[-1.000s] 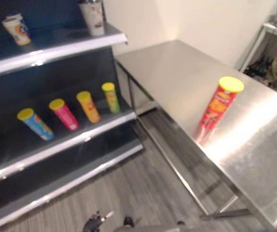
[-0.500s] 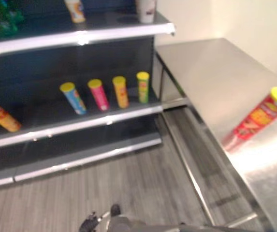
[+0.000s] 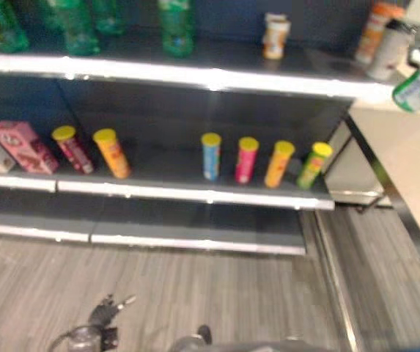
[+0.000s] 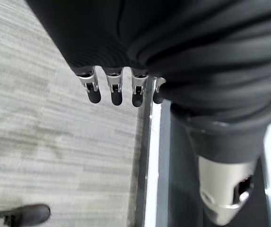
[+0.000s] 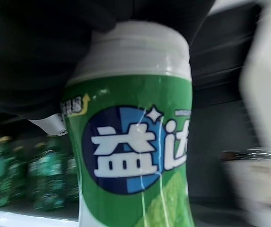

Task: Put the goods on the table back onto the shelves and tidy them up.

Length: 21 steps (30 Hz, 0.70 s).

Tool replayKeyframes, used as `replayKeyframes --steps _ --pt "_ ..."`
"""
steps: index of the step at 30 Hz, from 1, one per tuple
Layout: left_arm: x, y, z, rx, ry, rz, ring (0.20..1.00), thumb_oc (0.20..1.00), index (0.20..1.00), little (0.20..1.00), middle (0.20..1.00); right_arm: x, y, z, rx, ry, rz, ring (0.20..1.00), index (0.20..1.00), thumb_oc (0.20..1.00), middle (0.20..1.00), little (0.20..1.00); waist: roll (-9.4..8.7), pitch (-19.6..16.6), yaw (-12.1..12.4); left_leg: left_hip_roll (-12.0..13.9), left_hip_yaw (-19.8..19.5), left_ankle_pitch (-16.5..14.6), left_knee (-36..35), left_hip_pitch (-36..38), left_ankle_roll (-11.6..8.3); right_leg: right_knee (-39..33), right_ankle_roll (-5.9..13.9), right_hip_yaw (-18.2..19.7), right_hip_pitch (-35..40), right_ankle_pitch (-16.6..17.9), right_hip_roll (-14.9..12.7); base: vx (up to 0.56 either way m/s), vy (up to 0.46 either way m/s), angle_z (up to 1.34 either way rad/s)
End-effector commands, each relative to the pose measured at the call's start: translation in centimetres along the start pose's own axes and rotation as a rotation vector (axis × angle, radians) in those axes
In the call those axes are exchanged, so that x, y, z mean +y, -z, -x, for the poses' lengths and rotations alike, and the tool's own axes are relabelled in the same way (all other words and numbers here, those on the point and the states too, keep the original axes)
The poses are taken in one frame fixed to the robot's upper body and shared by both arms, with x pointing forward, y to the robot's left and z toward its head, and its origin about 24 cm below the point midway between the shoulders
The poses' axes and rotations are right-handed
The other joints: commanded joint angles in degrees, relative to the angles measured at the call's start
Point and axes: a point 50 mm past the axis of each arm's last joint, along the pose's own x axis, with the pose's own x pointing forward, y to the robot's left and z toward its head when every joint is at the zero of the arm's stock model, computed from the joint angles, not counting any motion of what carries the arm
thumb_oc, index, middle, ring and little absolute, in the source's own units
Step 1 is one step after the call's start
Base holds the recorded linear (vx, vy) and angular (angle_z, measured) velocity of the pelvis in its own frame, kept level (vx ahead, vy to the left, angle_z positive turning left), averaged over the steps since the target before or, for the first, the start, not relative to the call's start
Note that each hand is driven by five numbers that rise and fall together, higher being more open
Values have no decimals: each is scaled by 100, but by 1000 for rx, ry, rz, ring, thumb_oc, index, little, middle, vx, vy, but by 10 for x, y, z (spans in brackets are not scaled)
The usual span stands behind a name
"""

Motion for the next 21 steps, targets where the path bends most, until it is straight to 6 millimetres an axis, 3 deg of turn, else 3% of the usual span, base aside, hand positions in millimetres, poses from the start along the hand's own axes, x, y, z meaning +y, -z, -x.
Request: replayKeyframes --steps 1,2,9,21 --pt "-15 -3 -1 -31 53 -21 1000 1000 1000 1000 1000 -38 7 -8 44 100 39 200 200 200 200 200 74 -27 -44 365 -590 -266 -70 -58 -932 -591 -209 334 295 169 468 80 26 64" --pt "-17 -3 -2 -23 58 -29 1000 1000 1000 1000 1000 -36 11 -10 65 86 46 200 200 200 200 200 24 24 -83 287 -805 -268 -70 -39 -924 -734 -150 639 146 336 560 109 30 63" --pt "-34 8 1 -7 98 -23 1000 1000 1000 1000 1000 -35 24 -12 121 80 54 200 200 200 200 200 -82 -195 -75 255 -903 -364 -70 -19 -972 -1345 -150 352 702 450 451 82 -31 60" --pt "-40 19 3 35 96 -18 1000 1000 1000 1000 1000 -14 36 -15 172 33 -27 200 200 200 200 200 -147 -331 45 430 -855 -434 -70 82 -1103 -1547 -189 58 1010 347 485 47 -54 3"
